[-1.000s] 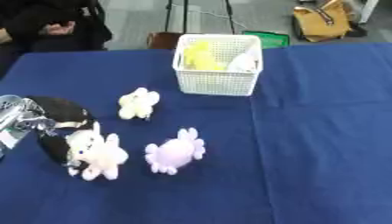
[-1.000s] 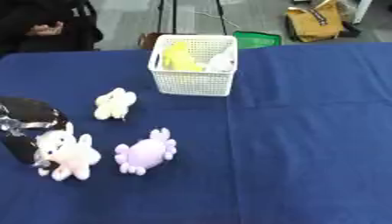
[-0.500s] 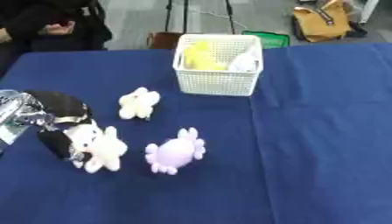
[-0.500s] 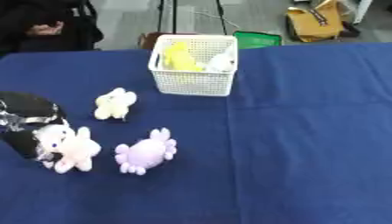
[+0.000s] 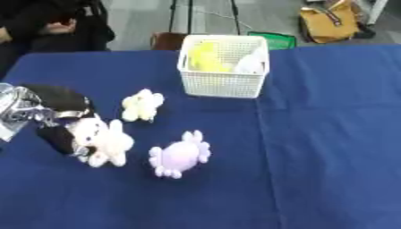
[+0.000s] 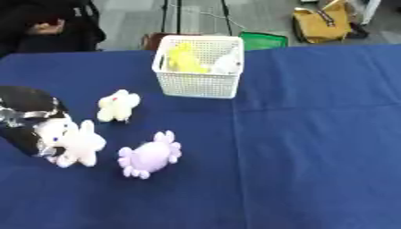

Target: Pick up objects on the table and place them in the box.

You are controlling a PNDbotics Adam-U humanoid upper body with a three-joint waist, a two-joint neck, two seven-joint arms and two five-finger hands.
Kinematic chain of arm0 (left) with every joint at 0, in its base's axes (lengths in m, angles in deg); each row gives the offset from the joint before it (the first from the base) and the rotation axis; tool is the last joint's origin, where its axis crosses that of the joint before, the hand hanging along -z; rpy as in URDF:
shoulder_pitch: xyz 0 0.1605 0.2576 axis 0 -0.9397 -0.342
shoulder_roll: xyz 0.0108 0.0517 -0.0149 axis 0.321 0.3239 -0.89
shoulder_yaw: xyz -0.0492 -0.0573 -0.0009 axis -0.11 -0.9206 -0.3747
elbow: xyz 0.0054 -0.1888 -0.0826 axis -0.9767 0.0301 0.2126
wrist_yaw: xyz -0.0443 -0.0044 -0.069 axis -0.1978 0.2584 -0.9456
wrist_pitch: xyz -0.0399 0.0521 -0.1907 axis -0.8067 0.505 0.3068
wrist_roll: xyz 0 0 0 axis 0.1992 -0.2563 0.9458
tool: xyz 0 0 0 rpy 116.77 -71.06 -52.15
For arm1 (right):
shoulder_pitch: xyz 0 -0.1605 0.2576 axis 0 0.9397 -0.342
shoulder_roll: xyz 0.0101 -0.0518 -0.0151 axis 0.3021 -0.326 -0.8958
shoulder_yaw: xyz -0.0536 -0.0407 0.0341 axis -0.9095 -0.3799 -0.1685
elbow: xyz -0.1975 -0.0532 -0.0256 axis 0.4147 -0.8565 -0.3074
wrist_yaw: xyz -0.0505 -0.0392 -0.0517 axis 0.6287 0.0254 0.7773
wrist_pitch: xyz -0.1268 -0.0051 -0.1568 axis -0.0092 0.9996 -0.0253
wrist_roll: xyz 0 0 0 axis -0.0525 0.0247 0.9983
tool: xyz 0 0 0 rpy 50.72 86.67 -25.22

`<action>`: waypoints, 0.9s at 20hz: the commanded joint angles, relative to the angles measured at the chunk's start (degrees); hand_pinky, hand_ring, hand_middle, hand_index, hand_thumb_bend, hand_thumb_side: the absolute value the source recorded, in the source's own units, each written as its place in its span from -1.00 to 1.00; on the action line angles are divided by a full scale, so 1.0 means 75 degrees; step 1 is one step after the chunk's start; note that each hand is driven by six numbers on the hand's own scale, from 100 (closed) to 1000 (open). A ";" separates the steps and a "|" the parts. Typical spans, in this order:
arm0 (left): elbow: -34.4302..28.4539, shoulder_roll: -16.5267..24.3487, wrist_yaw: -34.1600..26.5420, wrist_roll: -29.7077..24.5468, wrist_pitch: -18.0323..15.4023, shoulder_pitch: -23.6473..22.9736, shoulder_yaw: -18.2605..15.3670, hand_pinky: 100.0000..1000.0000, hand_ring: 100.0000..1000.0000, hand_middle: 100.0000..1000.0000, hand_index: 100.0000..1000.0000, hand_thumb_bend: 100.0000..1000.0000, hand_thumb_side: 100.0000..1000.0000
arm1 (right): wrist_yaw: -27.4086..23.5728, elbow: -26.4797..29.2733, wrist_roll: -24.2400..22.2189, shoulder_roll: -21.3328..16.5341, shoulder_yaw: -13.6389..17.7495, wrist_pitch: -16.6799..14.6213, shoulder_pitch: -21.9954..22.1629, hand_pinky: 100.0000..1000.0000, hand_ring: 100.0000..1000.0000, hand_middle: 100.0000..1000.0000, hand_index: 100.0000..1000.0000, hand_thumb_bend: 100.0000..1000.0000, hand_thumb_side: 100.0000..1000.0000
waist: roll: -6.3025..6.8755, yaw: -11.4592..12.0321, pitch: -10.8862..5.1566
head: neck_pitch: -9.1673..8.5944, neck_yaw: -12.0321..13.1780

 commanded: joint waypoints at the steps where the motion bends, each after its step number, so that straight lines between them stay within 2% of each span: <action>1: -0.0253 0.0371 -0.0101 -0.0289 -0.0185 0.0176 -0.0226 0.52 0.41 0.19 0.02 -0.64 0.13 | -0.0044 0.0148 0.0126 -0.0113 0.0046 -0.0115 -0.0057 0.42 0.30 0.05 0.52 -1.00 0.67 | 0.0003 0.0004 -0.0213 | 0.0020 -0.0003; 13: -0.0565 0.0342 -0.0148 -0.0289 0.0052 0.0768 -0.0576 0.50 0.40 0.18 0.01 -0.76 0.16 | -0.0093 0.0148 0.0126 -0.0139 0.0037 -0.0136 -0.0040 0.42 0.31 0.05 0.52 -1.00 0.66 | 0.0039 -0.0051 -0.0283 | 0.0092 -0.0015; 18: -0.0117 0.0009 -0.0066 -0.0289 0.0104 0.1456 -0.0671 0.50 0.38 0.17 0.01 -0.80 0.16 | -0.0123 0.0148 0.0126 -0.0144 0.0004 -0.0157 -0.0026 0.42 0.31 0.05 0.52 -1.00 0.66 | 0.0080 -0.0157 -0.0323 | 0.0096 0.0043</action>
